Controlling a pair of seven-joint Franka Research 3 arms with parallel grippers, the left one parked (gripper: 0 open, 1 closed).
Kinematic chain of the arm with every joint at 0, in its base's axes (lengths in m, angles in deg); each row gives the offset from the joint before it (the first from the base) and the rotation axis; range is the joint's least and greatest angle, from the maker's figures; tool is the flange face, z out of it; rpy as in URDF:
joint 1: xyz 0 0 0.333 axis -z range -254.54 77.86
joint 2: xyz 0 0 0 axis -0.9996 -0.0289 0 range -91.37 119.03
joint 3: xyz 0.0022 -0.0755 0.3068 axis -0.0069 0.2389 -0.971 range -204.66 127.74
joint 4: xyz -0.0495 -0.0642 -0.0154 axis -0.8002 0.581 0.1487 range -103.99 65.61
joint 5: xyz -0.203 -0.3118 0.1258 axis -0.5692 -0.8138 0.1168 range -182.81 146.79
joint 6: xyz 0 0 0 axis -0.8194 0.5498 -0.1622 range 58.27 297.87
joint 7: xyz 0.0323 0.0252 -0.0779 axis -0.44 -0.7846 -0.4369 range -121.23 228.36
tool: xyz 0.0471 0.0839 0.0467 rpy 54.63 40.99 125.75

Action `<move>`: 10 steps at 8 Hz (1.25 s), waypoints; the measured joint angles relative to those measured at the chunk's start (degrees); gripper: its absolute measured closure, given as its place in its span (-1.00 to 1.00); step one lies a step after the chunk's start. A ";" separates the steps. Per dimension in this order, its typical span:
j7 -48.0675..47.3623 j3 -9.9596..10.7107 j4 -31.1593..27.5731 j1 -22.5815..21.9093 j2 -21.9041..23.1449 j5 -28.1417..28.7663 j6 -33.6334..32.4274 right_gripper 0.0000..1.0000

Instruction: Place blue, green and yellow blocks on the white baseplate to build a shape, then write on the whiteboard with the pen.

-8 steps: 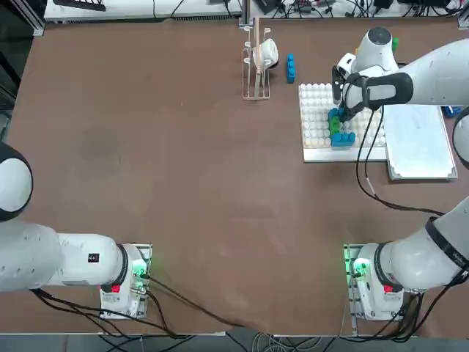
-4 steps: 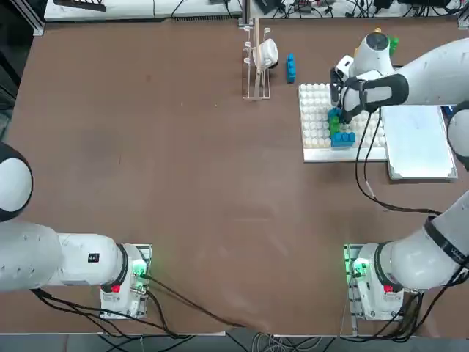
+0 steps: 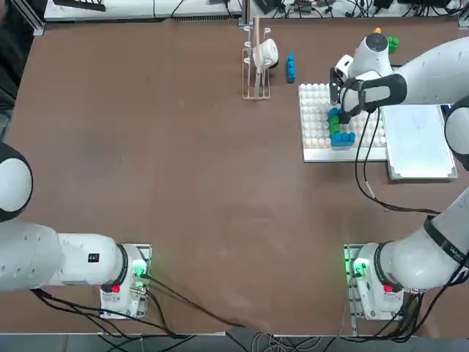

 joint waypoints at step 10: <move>-0.84 0.25 1.22 0.38 9.75 0.37 -10.72 -1.00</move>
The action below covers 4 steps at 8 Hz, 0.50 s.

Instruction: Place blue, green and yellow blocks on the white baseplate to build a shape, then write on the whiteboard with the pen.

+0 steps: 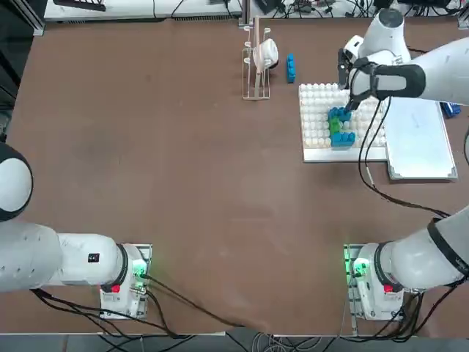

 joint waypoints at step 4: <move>-10.22 0.22 0.05 1.74 3.37 3.90 -2.13 -1.00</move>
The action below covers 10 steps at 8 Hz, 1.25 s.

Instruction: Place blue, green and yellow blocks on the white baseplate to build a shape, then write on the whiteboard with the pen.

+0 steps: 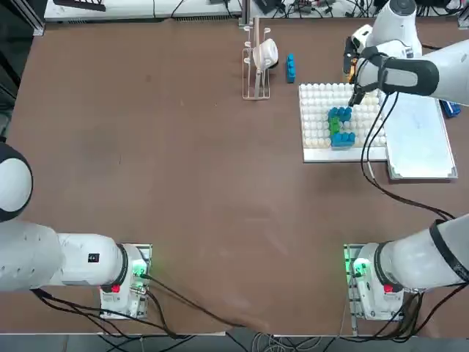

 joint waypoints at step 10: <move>-21.55 2.93 23.94 3.84 -16.44 -3.70 -3.86 -1.00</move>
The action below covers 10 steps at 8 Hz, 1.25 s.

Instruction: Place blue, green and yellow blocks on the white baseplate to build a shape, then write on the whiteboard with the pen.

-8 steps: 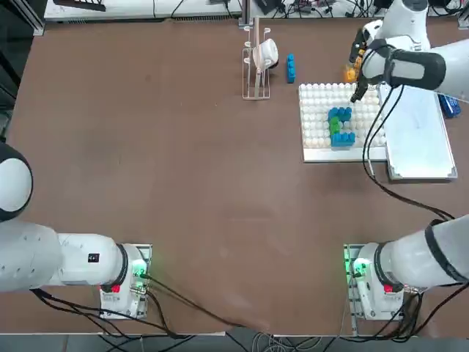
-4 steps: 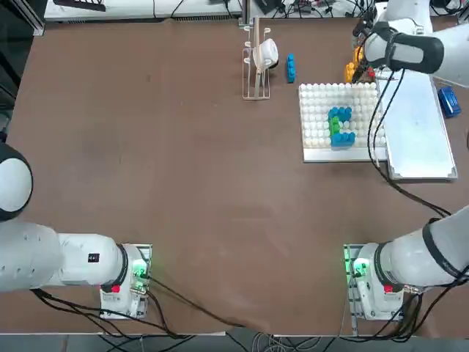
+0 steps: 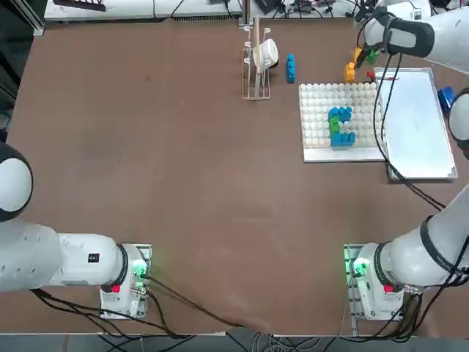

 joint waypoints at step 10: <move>-42.37 -0.37 9.00 0.46 -15.68 4.48 7.16 -1.00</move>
